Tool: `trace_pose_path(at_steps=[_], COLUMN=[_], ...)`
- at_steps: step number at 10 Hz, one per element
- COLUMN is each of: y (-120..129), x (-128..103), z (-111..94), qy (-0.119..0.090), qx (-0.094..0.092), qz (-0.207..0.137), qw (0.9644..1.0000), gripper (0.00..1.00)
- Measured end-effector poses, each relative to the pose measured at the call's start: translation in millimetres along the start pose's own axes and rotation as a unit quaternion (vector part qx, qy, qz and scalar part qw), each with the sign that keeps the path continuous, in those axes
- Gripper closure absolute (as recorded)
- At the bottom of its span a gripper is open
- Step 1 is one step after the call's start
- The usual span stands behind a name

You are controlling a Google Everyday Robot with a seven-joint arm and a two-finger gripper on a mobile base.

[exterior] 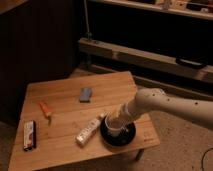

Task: Pick up the ceramic cup

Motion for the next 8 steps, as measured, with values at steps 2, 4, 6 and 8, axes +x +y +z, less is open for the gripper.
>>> trace_pose_path(at_steps=[2, 4, 6, 8], y=[0, 1, 4, 4], x=[4, 7, 9, 10], z=[7, 19, 33, 38], qy=[0.012, 0.03, 0.045, 0.05], qx=[0.0, -0.001, -0.004, -0.005], qz=[-0.002, -0.006, -0.009, -0.01], qw=[0.9999, 0.9995, 0.9989, 0.9987], gripper=[0.44, 0.66, 0.88, 1.0])
